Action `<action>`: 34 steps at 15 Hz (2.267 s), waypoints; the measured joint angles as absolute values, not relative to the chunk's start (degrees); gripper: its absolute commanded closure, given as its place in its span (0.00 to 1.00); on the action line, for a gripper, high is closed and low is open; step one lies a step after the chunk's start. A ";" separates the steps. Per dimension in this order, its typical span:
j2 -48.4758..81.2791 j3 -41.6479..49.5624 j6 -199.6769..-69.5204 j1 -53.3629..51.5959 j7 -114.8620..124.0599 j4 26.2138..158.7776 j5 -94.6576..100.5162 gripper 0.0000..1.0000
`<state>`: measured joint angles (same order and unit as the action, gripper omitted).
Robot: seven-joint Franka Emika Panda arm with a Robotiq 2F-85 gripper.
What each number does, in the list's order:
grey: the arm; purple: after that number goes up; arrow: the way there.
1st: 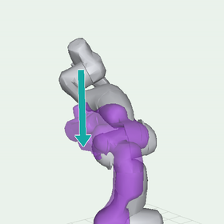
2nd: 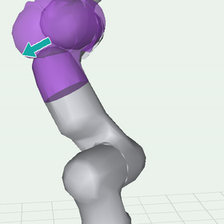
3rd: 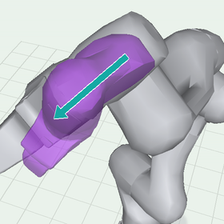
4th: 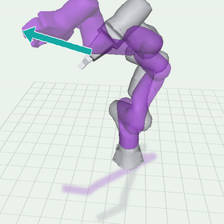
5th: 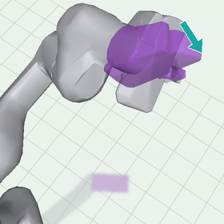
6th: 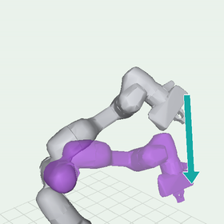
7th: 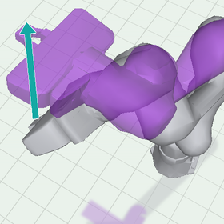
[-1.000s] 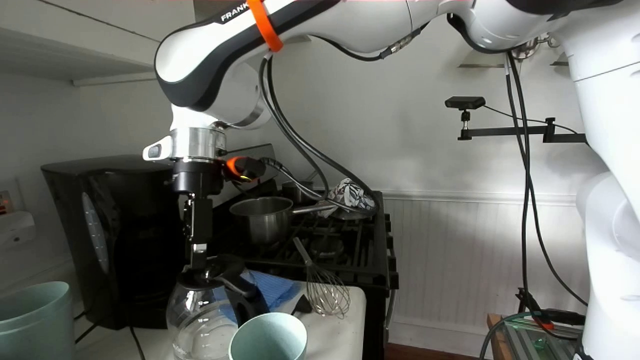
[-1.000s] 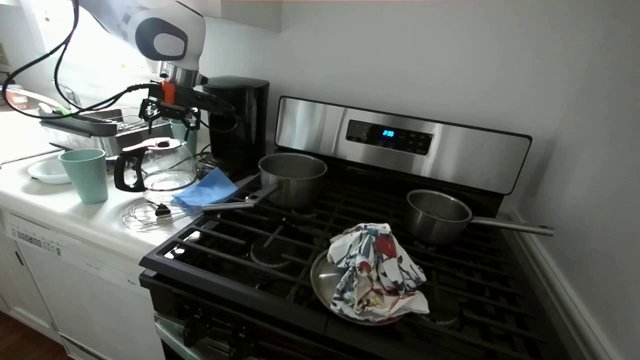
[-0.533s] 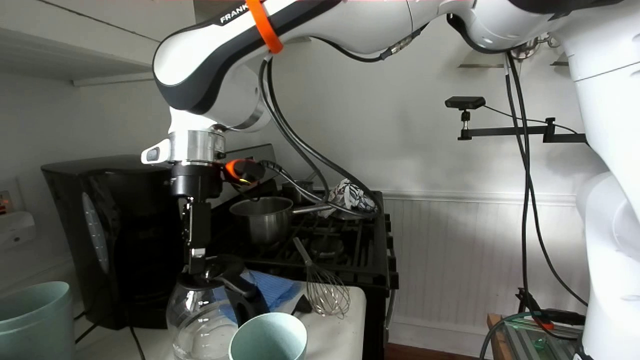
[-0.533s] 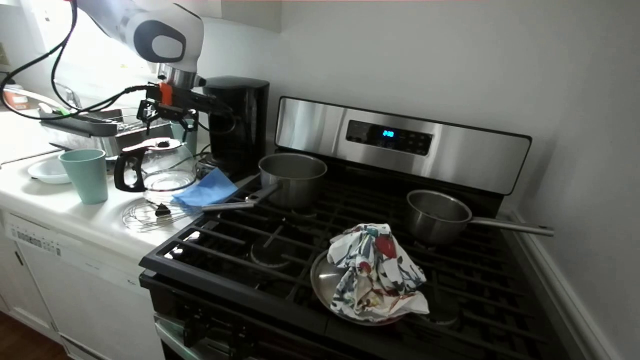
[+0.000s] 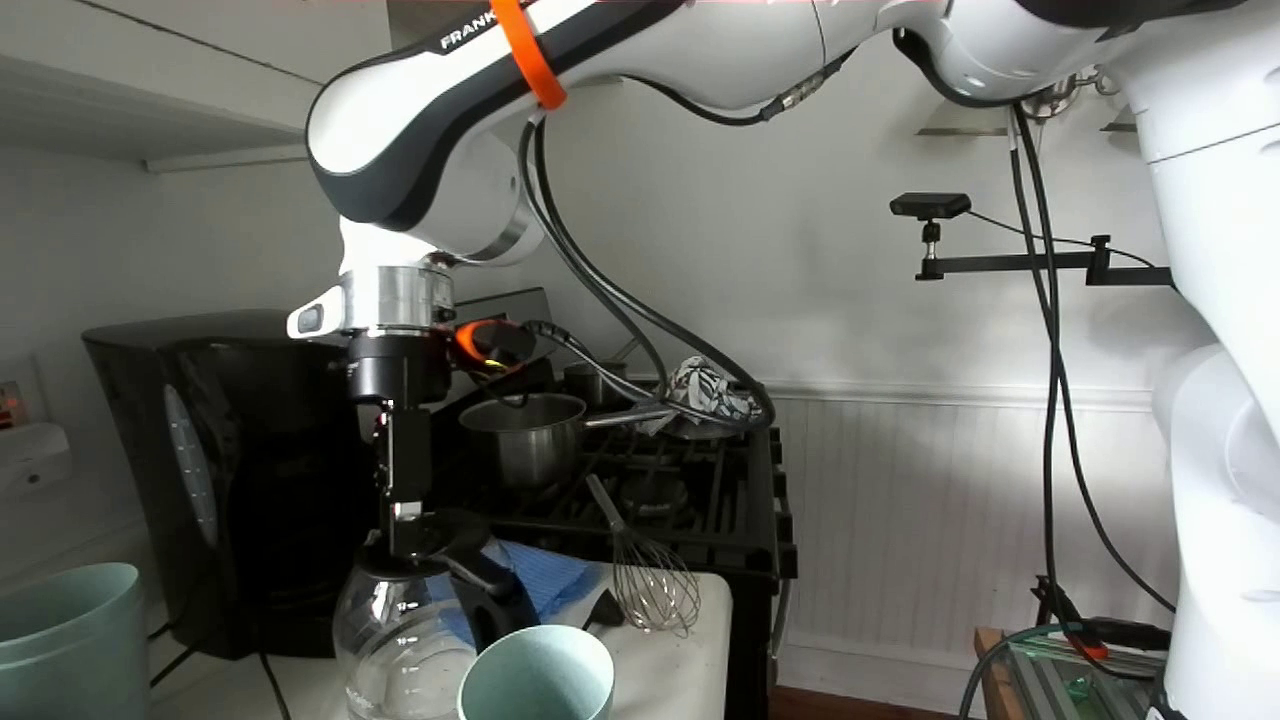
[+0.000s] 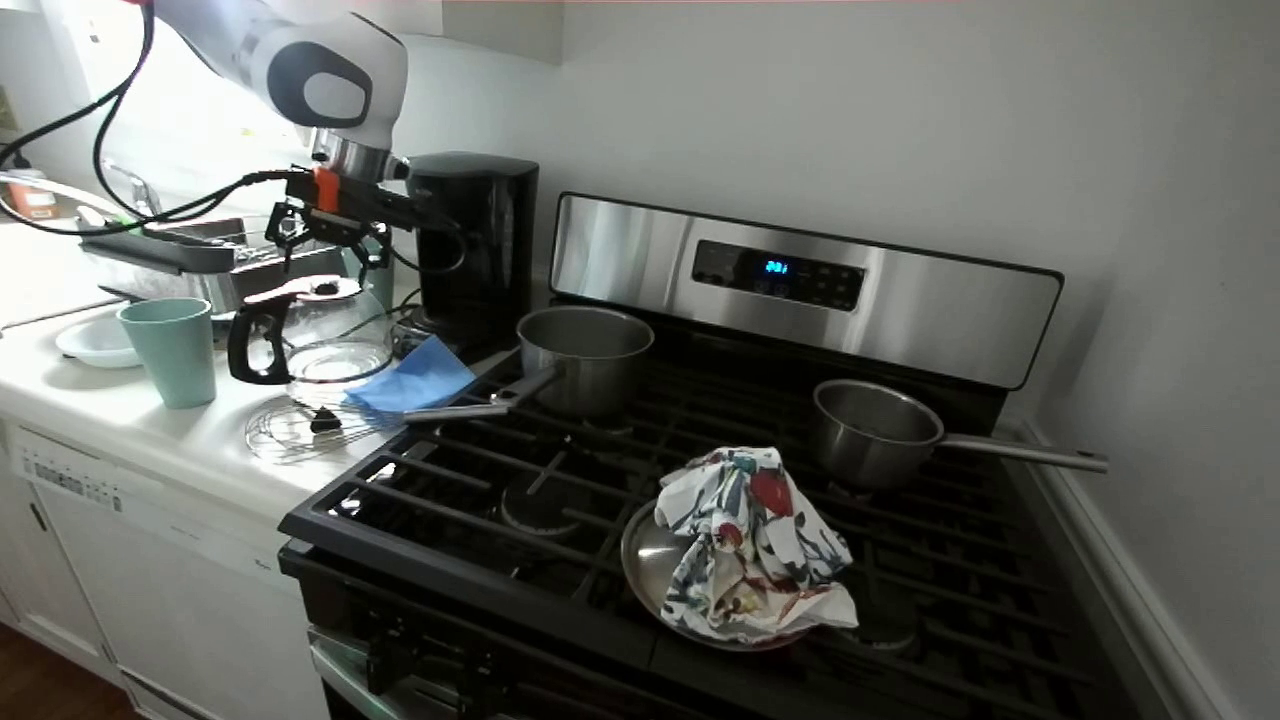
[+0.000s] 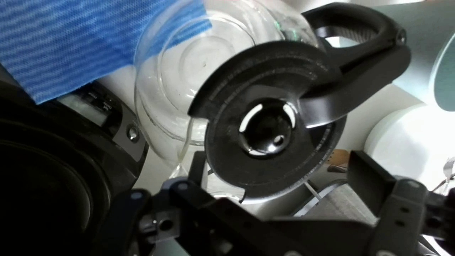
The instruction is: Open the lid on the kettle
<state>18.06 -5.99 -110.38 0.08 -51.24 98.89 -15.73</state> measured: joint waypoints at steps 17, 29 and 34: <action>17.91 -5.76 -101.93 2.69 -49.93 97.16 -19.62 0.00; 16.82 -5.52 -96.01 3.47 -48.72 96.42 -23.24 0.00; 15.09 -5.02 -95.48 3.49 -45.75 96.42 -23.24 0.00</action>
<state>15.09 -5.02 -95.48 3.49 -45.75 96.42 -23.24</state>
